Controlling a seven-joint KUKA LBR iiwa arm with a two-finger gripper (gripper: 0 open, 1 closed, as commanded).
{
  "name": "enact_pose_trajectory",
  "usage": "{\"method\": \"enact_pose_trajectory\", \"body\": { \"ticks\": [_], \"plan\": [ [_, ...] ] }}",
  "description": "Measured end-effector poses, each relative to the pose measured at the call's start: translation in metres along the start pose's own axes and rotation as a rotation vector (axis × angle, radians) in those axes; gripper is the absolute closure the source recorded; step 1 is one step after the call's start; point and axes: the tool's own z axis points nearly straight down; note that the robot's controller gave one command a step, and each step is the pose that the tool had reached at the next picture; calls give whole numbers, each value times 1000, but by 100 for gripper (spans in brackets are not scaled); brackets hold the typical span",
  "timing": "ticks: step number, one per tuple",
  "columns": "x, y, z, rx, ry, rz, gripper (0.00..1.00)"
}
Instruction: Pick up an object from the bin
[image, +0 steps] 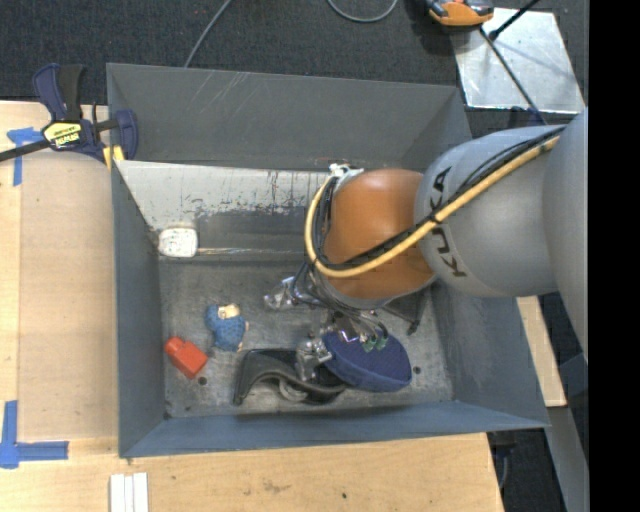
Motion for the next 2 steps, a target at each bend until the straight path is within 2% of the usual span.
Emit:
{"method": "enact_pose_trajectory", "body": {
  "ticks": [1, 2],
  "plan": [
    [0, 1, 0, -1, 0, -9, 0],
    [5, 5, -2, -7, 29, -11, 100]
  ]
}}
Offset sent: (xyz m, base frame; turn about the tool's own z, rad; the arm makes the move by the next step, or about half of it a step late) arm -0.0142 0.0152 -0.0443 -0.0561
